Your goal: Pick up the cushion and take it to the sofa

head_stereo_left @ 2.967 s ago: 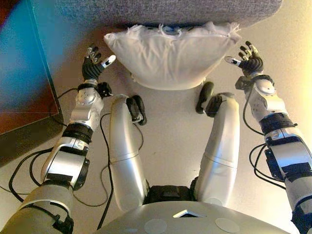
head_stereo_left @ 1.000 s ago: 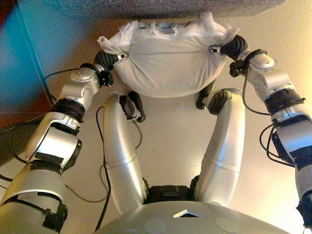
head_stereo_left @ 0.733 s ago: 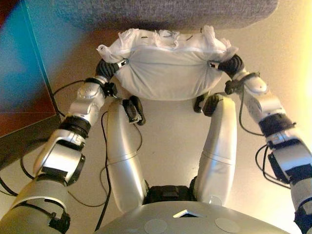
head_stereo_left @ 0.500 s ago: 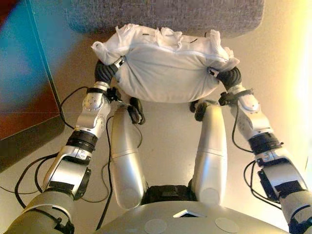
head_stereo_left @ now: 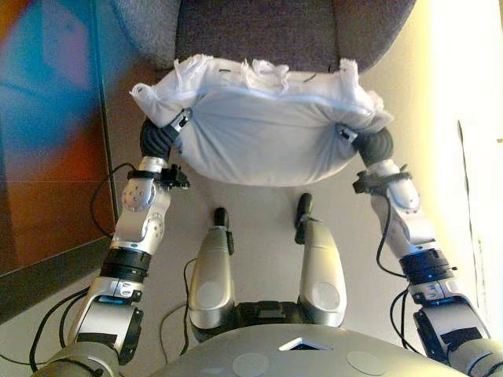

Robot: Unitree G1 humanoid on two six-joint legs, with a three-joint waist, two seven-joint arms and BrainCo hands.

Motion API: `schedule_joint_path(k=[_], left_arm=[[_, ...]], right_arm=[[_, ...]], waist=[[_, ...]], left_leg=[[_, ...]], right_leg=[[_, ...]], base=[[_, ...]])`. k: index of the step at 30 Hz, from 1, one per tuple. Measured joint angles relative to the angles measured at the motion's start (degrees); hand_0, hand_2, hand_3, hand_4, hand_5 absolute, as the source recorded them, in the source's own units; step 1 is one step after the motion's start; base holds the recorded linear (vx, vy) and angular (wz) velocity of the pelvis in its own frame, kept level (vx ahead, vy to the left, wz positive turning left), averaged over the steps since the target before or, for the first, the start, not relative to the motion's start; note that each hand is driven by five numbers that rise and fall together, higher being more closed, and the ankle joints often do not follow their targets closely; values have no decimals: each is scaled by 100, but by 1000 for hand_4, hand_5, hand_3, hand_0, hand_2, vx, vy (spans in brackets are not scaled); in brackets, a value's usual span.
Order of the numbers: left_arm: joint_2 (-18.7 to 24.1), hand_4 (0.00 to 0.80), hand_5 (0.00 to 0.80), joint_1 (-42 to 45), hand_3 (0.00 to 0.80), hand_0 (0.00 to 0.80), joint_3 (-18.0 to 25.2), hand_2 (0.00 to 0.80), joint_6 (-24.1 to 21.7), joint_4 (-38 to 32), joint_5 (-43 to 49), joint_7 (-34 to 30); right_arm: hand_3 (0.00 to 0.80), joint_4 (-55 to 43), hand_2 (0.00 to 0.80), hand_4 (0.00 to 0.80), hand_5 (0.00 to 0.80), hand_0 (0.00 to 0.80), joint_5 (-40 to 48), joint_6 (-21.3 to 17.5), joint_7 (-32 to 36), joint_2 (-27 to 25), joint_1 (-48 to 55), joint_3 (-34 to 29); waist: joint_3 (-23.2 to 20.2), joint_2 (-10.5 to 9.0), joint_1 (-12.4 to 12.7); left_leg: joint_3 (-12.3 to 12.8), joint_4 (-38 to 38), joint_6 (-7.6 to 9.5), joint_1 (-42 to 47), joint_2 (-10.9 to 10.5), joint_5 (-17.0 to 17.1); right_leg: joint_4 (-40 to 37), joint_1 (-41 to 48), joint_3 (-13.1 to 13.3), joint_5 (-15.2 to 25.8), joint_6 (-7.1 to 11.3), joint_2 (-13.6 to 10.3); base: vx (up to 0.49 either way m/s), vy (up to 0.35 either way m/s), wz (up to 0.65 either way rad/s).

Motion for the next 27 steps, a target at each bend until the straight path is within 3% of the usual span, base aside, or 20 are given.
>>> schedule_joint_path(k=[4,7,16,27], left_arm=[[-77,800,800,97,800,800,1,800,248,-3,4,-1],[-156,800,800,258,800,800,-64,800,471,-10,36,8],[-211,800,800,543,800,800,-131,800,890,16,12,19],[-182,800,800,603,800,800,-248,800,1093,155,36,-129]], right_arm=[[800,-39,800,800,800,800,1,81,-30,113,304,-14],[800,-35,800,800,800,800,2,174,-85,179,637,0],[800,400,800,800,800,800,104,393,-245,364,814,166],[800,717,800,800,800,800,205,655,-237,465,930,163]], waist=[[-478,34,-5],[-1060,80,-7],[-2134,-10,-9],[-2383,-91,-33]], left_leg=[[46,-507,13,454,-4,168],[324,-1141,26,990,13,392],[500,-2066,5,1910,2,572],[788,-2235,46,2269,-88,568]], right_leg=[[-485,558,-219,88,54,9],[-1209,1187,-385,308,118,69],[-2184,2058,-393,566,201,222],[-2116,2170,-176,614,231,171]], base=[[199,21,17],[139,60,13],[87,56,-7],[28,98,-12]])
